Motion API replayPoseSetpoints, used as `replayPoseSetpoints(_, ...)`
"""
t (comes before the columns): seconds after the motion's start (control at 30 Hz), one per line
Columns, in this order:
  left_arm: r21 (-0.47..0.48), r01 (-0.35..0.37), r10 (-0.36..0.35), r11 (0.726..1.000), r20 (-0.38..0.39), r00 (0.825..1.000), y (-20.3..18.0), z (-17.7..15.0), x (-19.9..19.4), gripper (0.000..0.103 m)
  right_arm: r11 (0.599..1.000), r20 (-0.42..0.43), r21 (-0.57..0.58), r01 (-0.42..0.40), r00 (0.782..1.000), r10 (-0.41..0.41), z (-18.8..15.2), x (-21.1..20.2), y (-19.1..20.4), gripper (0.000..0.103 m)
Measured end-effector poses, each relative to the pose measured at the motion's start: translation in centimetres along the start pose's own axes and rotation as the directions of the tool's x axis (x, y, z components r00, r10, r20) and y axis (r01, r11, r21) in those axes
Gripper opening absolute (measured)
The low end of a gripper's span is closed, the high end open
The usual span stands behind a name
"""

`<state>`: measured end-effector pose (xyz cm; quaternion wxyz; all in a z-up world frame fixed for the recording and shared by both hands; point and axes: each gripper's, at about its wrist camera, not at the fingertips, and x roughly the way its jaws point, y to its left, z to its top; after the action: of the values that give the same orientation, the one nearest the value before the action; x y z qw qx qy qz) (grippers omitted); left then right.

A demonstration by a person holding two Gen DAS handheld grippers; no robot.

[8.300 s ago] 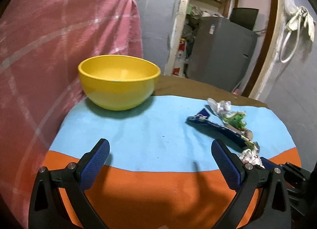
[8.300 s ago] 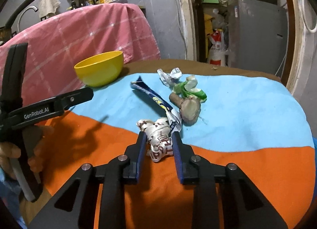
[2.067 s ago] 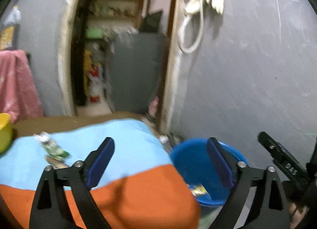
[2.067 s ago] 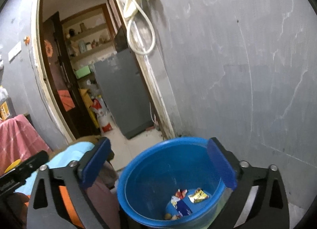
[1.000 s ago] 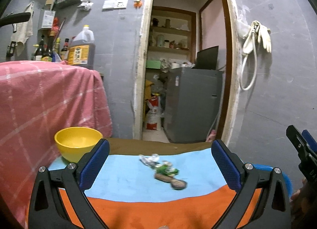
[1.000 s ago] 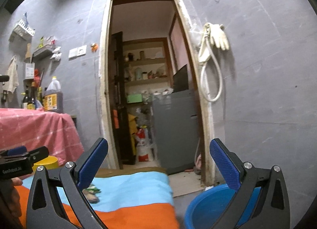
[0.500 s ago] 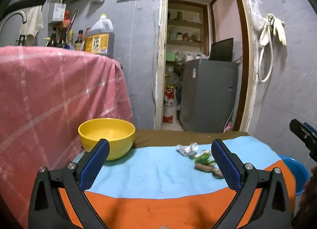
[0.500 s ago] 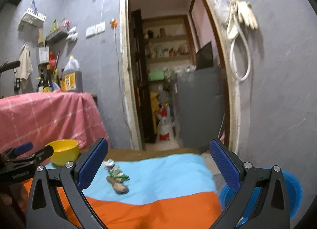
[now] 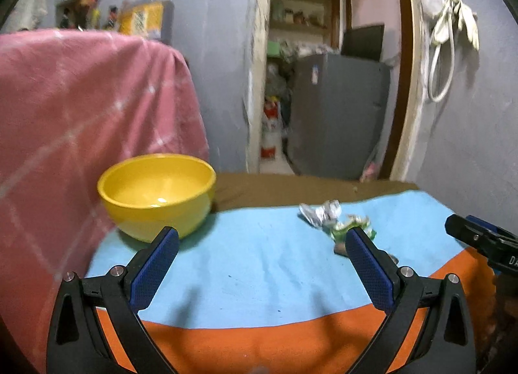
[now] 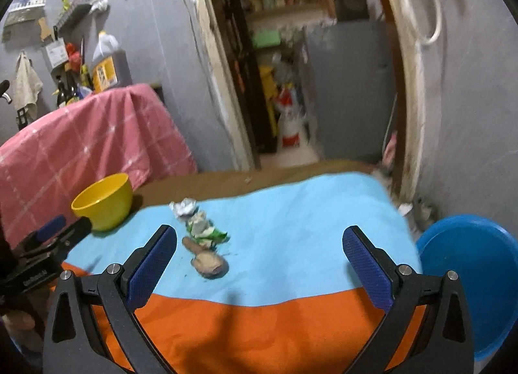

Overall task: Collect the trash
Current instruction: 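Close right tool on brown potato peel while left tool grasps brown stick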

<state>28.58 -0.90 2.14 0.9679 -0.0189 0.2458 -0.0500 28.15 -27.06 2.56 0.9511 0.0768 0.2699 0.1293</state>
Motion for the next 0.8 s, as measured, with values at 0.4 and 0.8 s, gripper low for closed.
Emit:
replayPoseSetpoints(0.4,-0.056,0.092,-0.102,0.994,-0.213,0.972,0.4,-0.2,5.1,0.098,0.986,-0.244,-0.143,-0.085,0.968,0.049,-1.4,4.8,3.0,0.064)
replayPoseSetpoints(0.8,-0.062,0.168,-0.179,0.984,-0.281,0.943,0.0,-0.2,5.9,0.088,0.969,-0.353,-0.183,-0.164,0.931,0.091,-2.0,6.7,4.3,0.027)
